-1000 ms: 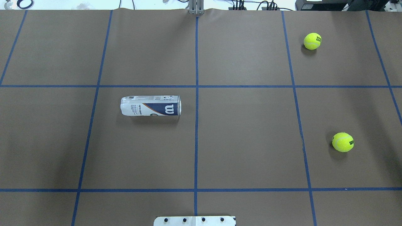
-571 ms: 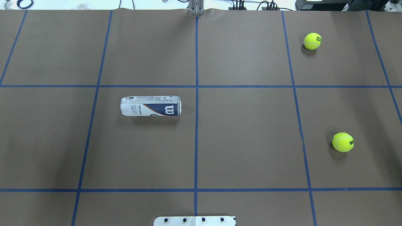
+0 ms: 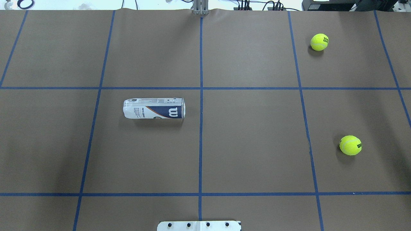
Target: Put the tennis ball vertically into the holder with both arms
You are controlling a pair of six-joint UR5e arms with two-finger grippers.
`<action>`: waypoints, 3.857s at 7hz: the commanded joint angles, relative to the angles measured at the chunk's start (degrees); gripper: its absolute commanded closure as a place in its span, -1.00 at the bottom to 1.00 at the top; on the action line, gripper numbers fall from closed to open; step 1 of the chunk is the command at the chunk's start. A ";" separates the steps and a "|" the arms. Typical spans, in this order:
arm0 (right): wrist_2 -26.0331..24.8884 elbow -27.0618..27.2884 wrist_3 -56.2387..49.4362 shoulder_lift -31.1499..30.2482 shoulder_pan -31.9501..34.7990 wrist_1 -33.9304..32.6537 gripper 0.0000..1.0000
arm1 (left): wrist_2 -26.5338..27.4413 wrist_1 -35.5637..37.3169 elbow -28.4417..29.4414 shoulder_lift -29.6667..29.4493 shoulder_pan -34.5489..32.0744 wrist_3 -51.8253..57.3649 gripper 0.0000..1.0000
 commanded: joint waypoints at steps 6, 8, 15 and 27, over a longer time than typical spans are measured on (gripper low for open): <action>0.47 0.32 0.00 0.00 -0.18 -0.07 -0.98 | -2.93 -1.63 -0.87 -0.08 2.35 -0.44 -0.99; 0.47 0.32 0.00 0.00 -0.27 -0.07 -0.98 | -4.24 -4.19 -4.72 -0.60 9.64 -8.46 -0.99; 0.47 0.05 0.00 0.00 -0.27 -0.07 -0.98 | 10.35 -3.67 -10.46 -24.92 38.45 -4.42 -0.93; 0.47 0.23 0.00 0.09 -0.27 0.02 -0.98 | 20.53 8.73 12.66 -51.58 51.86 22.15 -1.00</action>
